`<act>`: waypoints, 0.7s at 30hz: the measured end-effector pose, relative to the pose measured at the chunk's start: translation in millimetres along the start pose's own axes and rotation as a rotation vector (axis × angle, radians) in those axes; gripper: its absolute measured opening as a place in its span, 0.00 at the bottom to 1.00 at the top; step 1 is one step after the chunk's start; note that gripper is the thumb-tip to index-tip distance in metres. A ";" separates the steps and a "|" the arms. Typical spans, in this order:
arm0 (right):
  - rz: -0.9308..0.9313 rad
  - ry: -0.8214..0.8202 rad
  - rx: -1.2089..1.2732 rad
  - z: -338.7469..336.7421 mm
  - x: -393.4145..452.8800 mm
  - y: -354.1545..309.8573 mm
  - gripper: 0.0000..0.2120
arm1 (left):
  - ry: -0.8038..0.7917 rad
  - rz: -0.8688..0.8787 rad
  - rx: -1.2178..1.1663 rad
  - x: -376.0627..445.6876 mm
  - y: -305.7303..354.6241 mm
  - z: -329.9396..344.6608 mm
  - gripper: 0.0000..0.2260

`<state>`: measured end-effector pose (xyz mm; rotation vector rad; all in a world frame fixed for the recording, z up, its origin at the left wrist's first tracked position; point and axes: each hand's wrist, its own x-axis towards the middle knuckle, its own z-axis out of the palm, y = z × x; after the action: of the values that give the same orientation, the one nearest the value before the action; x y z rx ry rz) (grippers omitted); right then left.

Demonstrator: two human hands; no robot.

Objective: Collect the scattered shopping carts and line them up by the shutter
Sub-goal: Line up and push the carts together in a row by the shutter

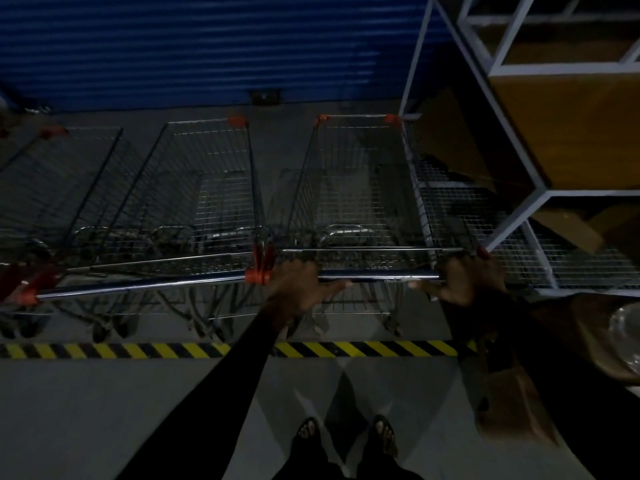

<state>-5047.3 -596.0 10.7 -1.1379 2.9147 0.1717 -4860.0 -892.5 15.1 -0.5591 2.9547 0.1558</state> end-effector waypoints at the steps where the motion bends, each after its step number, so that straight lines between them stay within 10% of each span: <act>1: -0.010 0.010 -0.014 -1.5 0.8 -0.3 0.46 | -0.007 -0.008 -0.012 0.0 0.0 -0.7 0.45; 21: -0.001 -0.048 -0.029 -37.1 -14.5 -32.8 0.40 | 0.070 0.046 -0.009 -7.4 -18.3 -2.2 0.46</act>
<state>-5013.3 -614.0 45.0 -1.1224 2.8793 0.2392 -4846.6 -907.0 17.0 -0.5080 3.0375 0.1576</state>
